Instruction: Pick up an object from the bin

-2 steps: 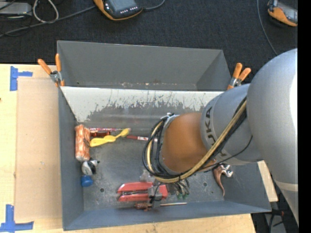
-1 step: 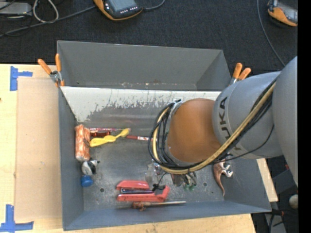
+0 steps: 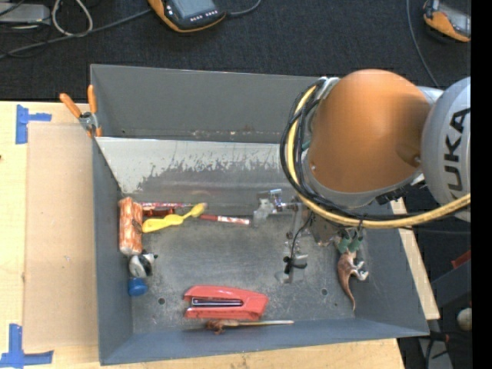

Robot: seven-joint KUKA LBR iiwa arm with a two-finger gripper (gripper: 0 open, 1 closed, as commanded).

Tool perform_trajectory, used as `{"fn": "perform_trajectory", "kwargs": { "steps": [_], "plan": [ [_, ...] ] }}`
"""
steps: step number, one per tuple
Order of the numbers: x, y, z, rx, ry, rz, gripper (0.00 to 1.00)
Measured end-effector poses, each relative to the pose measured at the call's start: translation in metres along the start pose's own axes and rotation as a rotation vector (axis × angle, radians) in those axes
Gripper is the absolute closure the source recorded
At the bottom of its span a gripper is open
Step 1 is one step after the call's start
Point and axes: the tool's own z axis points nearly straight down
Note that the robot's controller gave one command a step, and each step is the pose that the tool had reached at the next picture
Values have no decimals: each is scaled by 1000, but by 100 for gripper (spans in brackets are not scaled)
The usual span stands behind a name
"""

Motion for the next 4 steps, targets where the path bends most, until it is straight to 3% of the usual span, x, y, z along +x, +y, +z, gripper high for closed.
{"fn": "perform_trajectory", "kwargs": {
  "steps": [1,2,3,4],
  "plan": [
    [-1,-1,-5,0,-3,-5,0],
    [-8,37,80,0,-13,-68,0],
    [-4,57,126,2,-20,-155,0],
    [4,42,195,-1,-8,-144,0]
  ]
}}
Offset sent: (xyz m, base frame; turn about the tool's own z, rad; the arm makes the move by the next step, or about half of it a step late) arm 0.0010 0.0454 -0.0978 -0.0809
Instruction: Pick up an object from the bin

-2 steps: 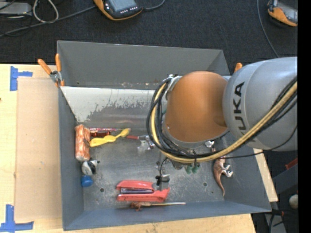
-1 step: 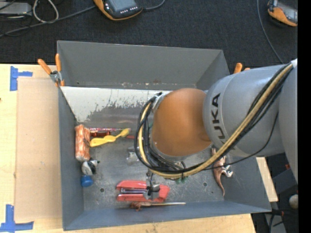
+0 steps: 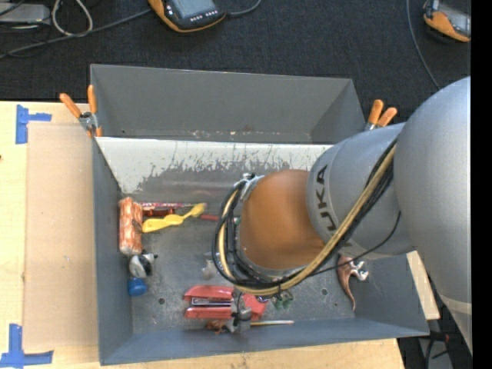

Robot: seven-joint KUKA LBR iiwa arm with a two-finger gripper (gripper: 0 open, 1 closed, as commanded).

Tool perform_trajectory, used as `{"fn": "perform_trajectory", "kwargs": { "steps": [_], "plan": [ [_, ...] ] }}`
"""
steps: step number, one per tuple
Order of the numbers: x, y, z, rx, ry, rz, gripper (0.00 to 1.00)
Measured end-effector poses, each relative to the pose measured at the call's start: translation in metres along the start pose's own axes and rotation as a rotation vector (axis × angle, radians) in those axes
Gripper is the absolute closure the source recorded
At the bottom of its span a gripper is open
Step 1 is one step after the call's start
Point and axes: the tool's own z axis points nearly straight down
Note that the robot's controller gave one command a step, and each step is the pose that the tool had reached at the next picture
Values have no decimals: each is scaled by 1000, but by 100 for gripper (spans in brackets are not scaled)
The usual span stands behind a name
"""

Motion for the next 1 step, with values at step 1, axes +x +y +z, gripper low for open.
{"fn": "perform_trajectory", "kwargs": {
  "steps": [1],
  "plan": [
    [16,-31,29,1,-16,3,100]
  ]
}}
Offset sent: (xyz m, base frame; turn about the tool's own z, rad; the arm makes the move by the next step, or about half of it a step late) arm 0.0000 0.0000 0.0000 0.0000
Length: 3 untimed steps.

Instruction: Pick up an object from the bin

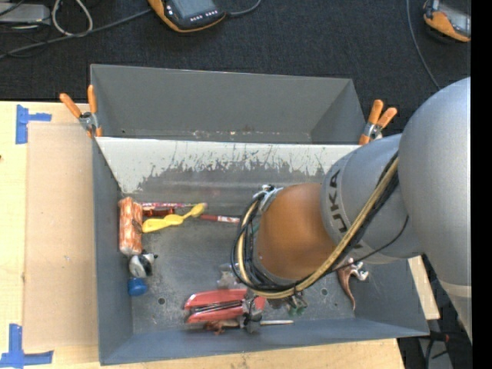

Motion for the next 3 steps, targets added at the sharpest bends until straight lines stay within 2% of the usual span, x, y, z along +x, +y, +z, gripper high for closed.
{"fn": "perform_trajectory", "kwargs": {
  "steps": [1,2,3],
  "plan": [
    [0,0,0,0,0,0,100],
    [-3,2,-69,-2,12,-38,100],
    [-4,2,-106,-1,4,-29,100]
  ]
}}
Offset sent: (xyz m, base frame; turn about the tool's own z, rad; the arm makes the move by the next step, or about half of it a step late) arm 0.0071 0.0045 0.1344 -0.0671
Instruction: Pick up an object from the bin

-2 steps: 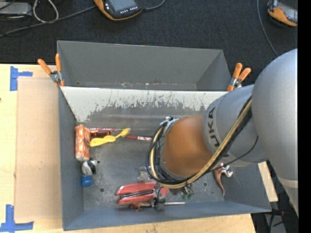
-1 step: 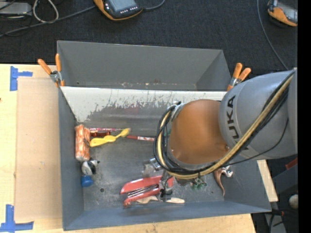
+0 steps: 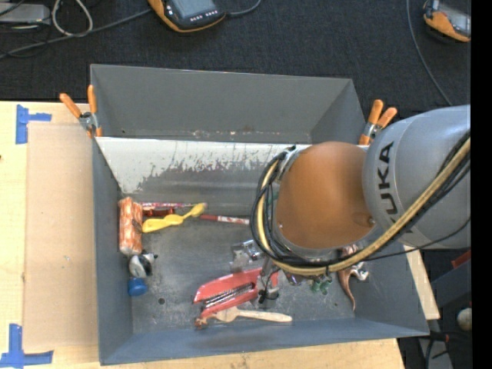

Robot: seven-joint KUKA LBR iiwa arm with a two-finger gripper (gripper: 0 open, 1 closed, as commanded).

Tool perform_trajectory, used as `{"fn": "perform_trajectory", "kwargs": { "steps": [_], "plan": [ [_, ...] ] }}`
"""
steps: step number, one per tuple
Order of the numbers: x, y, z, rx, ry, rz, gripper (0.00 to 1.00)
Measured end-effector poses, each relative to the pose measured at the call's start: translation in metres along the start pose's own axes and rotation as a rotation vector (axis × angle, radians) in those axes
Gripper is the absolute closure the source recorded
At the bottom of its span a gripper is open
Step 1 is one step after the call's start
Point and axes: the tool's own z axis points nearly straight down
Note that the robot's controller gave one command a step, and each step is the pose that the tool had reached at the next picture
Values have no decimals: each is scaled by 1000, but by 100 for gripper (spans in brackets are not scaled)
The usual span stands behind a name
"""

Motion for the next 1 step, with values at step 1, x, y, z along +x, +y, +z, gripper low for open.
{"fn": "perform_trajectory", "kwargs": {
  "steps": [1],
  "plan": [
    [-13,8,79,0,-1,-196,100]
  ]
}}
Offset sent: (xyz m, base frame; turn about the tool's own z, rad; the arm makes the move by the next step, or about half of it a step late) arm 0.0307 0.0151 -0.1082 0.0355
